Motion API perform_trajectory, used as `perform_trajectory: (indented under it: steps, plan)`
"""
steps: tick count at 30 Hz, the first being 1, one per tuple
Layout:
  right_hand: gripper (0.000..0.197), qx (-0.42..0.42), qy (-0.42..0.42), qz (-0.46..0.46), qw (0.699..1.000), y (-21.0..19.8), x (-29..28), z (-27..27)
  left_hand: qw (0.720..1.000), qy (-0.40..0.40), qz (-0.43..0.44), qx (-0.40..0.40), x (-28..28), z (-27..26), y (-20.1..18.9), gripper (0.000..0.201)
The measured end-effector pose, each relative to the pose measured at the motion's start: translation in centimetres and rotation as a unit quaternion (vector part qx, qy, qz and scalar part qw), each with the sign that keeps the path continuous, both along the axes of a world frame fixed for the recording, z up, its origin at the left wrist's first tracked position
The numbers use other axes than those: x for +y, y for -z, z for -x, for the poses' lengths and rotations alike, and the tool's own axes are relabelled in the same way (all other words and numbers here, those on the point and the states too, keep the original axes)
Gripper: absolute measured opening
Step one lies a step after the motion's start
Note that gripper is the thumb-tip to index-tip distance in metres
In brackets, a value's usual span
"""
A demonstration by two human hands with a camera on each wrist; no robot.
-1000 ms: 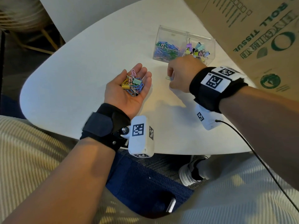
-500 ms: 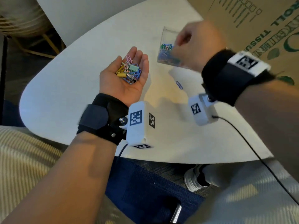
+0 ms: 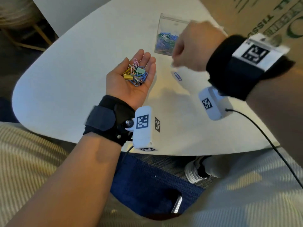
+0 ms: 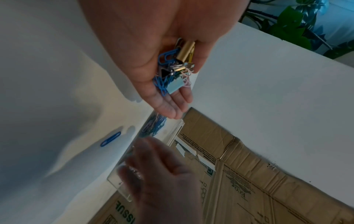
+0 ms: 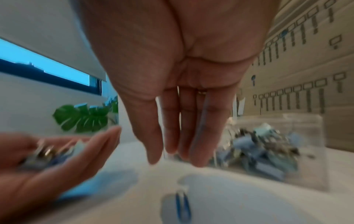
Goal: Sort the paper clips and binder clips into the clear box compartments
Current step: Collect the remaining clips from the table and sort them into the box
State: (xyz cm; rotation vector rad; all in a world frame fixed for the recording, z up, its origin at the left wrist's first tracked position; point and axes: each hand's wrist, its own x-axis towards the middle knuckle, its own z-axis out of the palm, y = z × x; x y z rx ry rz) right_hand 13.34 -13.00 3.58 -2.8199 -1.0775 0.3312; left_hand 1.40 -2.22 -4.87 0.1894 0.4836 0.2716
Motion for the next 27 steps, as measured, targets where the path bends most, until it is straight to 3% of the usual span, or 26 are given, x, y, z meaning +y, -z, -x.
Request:
perform_trajectory:
  steps: [3,10,13,17,19,23,27]
  plan:
    - [0.02,0.041,-0.031,0.1,0.994,2.1,-0.9,0.5,1.0,0.008,-0.001,0.002,-0.2,0.1,0.0,0.037]
    - [0.016,0.063,-0.008,0.048,0.997,3.2,-0.9,0.7,1.0,0.019,0.003,0.003,-0.7,0.5,-0.4,0.038]
    - [0.014,0.067,0.027,-0.062,0.995,1.8,-0.6,0.3,1.0,0.027,0.006,-0.008,-0.7,0.2,-1.0,0.038]
    - [0.021,-0.001,0.085,-0.269,0.959,-0.1,0.4,-1.1,0.999,0.036,0.007,-0.031,-0.8,-1.0,-2.2,0.039]
    - [0.022,-0.007,0.093,-0.287,0.953,-0.5,1.0,-1.9,0.999,0.041,0.006,-0.033,-0.9,-1.6,-2.8,0.039]
    - [0.02,0.008,0.084,-0.211,0.974,-0.8,0.5,-3.0,0.998,0.039,0.002,-0.049,-1.0,-2.7,-3.9,0.043]
    - [0.016,-0.004,0.048,-0.29,0.956,-1.2,-0.6,-1.2,0.998,0.028,0.003,-0.055,-0.9,-4.1,-4.6,0.046]
